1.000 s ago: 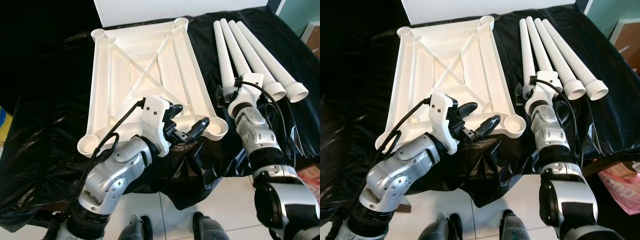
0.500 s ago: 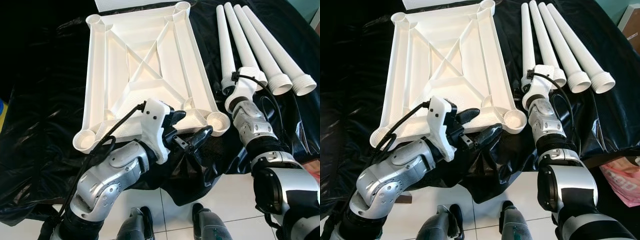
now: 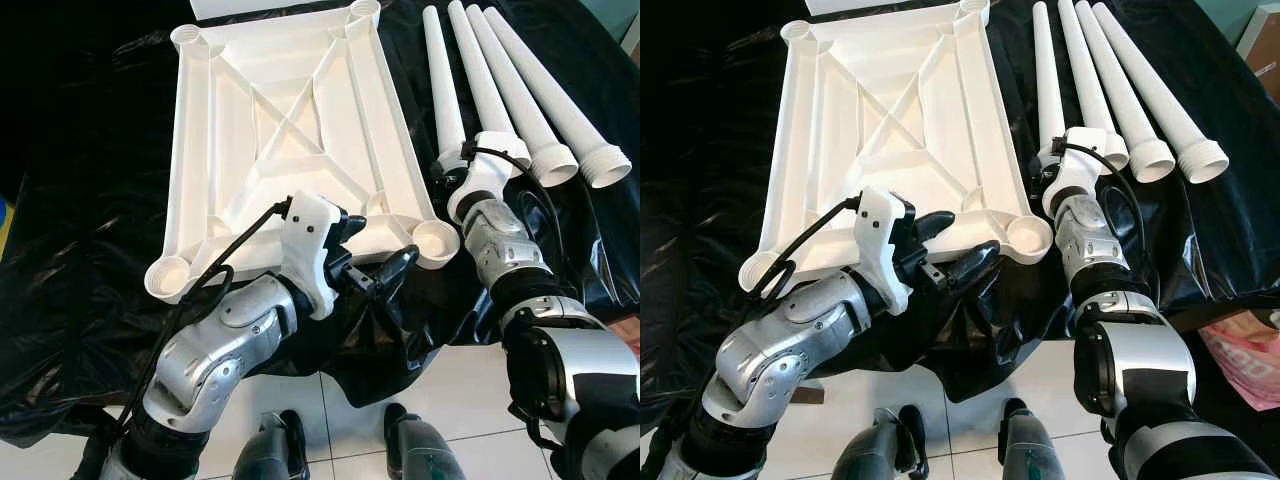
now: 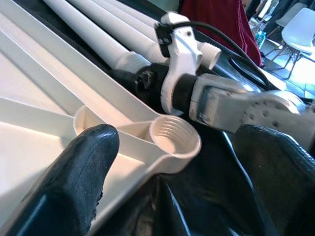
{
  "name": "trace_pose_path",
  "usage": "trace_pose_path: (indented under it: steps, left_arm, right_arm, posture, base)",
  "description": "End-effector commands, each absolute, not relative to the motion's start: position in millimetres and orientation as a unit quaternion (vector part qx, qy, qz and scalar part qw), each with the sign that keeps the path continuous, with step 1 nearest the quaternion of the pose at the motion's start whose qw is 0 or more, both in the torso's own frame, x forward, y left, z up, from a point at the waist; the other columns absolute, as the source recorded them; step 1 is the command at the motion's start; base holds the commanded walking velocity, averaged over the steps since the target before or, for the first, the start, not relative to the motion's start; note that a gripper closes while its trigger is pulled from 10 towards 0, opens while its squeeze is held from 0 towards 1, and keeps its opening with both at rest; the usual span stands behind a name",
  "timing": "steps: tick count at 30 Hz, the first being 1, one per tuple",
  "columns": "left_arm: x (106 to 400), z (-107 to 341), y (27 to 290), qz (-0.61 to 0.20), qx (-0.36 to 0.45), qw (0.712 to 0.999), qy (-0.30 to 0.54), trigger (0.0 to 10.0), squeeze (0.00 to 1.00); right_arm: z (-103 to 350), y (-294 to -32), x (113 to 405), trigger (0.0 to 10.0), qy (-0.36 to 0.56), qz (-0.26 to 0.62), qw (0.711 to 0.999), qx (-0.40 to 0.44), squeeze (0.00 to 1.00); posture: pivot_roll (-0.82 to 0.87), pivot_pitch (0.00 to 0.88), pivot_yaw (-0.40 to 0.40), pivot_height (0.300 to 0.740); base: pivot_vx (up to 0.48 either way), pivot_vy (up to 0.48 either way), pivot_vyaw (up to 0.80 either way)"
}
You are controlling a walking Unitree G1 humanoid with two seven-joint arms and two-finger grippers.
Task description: Building children table
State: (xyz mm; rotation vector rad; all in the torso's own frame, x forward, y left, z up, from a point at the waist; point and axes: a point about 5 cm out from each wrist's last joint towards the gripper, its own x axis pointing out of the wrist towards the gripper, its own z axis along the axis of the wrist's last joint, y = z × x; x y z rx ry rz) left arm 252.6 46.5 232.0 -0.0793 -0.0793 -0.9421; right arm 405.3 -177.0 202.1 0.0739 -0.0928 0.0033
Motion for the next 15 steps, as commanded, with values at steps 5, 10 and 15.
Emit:
trace_pose_path:
  steps: [5,10,15]
  left_arm:
    - [264.7,225.7,47.6,-0.448,-0.031,0.893,-0.032,10.0,0.00]
    - [277.6,218.5,46.6,-0.428,-0.018,0.903,-0.020,10.0,0.00]
    - [287.7,218.2,47.6,-0.407,-0.014,0.913,-0.024,10.0,0.00]
  right_arm:
    - [196.1,-177.4,397.1,10.0,-0.069,0.005,0.997,0.044,0.00]
    - [200.3,-178.6,383.2,10.0,-0.113,0.001,0.992,0.064,0.00]
    - [204.9,-174.7,368.8,8.2,-0.140,0.011,0.987,0.077,0.00]
  posture:
    - [-0.08,0.166,0.040,0.740]
    - [-0.12,0.143,0.042,0.740]
    - [-0.13,0.131,0.039,0.740]
  base:
    - [0.000,0.000,0.00]
    - [0.000,0.000,0.00]
    - [0.000,0.000,0.00]
